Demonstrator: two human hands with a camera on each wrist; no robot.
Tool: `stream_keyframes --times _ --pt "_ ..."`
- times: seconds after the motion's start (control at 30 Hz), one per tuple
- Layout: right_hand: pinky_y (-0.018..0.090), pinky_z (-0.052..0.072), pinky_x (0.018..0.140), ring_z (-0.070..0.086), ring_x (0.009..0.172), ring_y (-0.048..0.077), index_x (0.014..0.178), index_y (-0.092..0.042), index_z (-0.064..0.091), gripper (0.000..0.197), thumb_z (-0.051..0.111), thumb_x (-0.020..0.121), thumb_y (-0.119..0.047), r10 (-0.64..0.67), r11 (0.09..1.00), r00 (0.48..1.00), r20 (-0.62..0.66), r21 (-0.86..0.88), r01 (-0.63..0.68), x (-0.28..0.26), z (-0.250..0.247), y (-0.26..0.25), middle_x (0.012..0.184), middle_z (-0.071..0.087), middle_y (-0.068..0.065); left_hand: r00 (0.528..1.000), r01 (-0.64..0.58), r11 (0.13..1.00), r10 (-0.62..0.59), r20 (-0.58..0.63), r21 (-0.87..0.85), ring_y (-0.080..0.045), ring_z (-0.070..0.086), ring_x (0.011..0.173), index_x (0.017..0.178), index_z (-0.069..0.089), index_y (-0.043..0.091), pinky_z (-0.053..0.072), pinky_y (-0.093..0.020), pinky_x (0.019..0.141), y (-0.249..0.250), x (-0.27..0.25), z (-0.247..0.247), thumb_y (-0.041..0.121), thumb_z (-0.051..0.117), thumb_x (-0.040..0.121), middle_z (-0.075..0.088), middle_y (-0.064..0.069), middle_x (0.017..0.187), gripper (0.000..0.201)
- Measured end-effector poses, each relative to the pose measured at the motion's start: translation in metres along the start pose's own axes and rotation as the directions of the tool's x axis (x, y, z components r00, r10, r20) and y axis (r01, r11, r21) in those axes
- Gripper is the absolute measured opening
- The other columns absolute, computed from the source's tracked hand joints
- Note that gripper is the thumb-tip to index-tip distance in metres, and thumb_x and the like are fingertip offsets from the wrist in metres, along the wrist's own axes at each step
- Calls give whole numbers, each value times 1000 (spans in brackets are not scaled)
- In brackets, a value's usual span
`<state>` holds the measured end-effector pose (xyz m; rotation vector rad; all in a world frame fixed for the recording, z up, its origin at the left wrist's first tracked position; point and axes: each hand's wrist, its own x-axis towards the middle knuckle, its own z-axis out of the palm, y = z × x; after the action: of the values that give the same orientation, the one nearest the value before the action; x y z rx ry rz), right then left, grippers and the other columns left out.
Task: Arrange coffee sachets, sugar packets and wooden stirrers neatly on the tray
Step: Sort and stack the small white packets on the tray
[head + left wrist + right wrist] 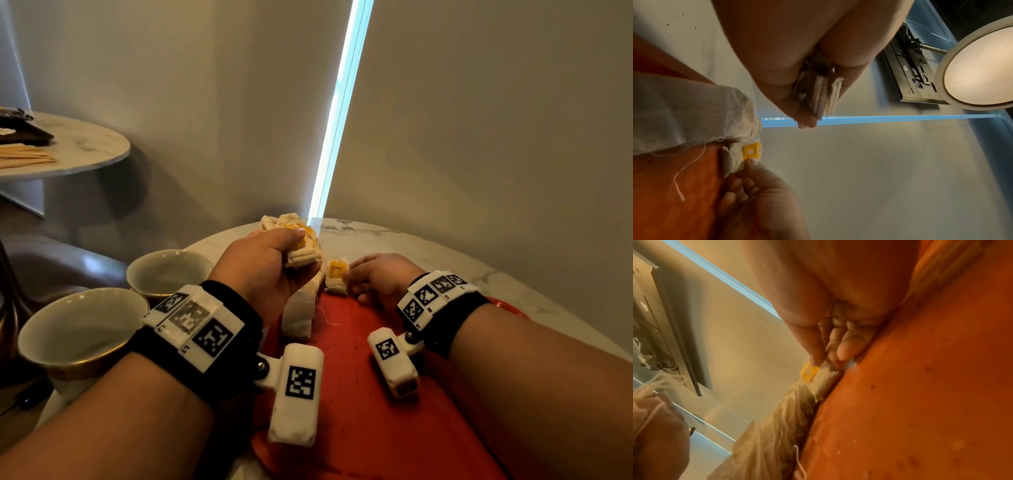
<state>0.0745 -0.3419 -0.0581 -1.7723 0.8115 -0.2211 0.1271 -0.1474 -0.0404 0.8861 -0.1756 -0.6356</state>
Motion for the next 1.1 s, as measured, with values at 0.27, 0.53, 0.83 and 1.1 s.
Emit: stream_keyframes --times 0.27,0.53,0.83,1.1 --pt "24 52 50 59 61 18 82 -2 62 11 64 90 6 46 999 999 -9 24 -45 -2 2 0 76 62 13 1000 1 1000 -1 8 0 -17 66 61 106 62 3 58 -28 55 1 -2 1 9 59 98 65 -11 77 10" --pt "26 51 56 57 64 18 83 -1 63 9 66 91 1 63 997 998 5 45 -63 -5 3 -2 79 61 12 1000 -1 1000 1 10 -6 -17 67 60 108 61 3 59 -29 57 2 -5 2 10 60 98 65 -11 79 12" --pt "24 48 53 53 62 17 87 -2 62 9 63 94 -6 72 994 997 22 76 -73 -7 3 0 77 57 10 999 22 1000 -22 32 0 -21 68 68 116 60 3 59 -30 55 1 -7 2 12 61 97 68 -11 78 21" --pt "22 32 44 39 52 10 94 -10 62 14 67 94 -23 -33 973 999 13 231 29 -20 -9 -23 61 48 -2 997 15 1000 -16 77 14 -17 66 63 109 63 7 58 -26 54 1 -9 3 18 63 97 65 -7 74 16"
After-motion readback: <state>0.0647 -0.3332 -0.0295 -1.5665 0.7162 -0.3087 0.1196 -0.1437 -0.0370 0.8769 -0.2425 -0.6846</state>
